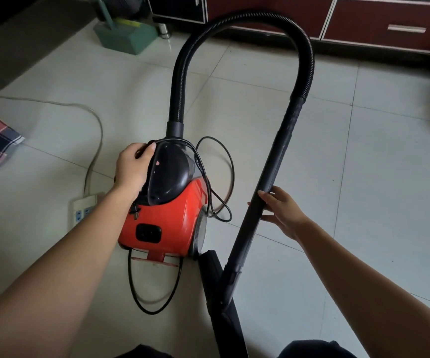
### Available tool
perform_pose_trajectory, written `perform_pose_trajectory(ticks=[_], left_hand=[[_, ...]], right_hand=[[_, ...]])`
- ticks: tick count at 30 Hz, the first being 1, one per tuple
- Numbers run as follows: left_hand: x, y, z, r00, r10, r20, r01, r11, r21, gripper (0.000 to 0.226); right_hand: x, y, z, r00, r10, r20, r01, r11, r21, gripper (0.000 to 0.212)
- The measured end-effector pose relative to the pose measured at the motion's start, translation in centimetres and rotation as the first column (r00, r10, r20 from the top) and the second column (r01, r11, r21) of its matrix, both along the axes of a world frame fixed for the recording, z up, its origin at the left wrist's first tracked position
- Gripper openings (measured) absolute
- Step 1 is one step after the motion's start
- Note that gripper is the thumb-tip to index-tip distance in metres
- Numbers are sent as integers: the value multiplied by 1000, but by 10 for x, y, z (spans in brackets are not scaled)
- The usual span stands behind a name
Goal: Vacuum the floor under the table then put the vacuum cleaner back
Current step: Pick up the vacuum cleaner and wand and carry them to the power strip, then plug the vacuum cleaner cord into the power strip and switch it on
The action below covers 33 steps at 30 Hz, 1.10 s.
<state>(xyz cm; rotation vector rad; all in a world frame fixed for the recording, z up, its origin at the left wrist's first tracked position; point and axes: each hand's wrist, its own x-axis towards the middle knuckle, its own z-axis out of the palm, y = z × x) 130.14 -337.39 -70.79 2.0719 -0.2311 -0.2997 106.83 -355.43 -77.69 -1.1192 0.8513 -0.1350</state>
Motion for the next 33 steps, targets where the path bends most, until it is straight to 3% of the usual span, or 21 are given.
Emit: perform_pose_trajectory(ticks=[1, 5, 10, 18, 27, 33], left_hand=[[-2, 2, -3, 999, 5, 40, -4, 1000, -20, 13], [-12, 2, -6, 975, -16, 222, 9, 999, 31, 32], [-28, 5, -14, 922, 25, 386, -64, 994, 87, 30], [-40, 16, -16, 906, 26, 421, -59, 996, 67, 31], [-44, 24, -21, 893, -9, 449, -39, 995, 96, 31], [-43, 28, -23, 910, -29, 414, 2, 998, 65, 31]], right_hand=[[0, -2, -3, 1000, 15, -24, -16, 999, -32, 20], [0, -8, -18, 995, 12, -96, -28, 985, -168, 19], [-5, -6, -44, 975, 16, -222, -92, 938, -334, 31], [-13, 1, -66, 926, 42, -376, -208, 886, -414, 48], [-21, 9, -85, 868, 62, -493, -291, 868, -402, 41], [-23, 11, -85, 873, 49, -485, -288, 854, -433, 30]])
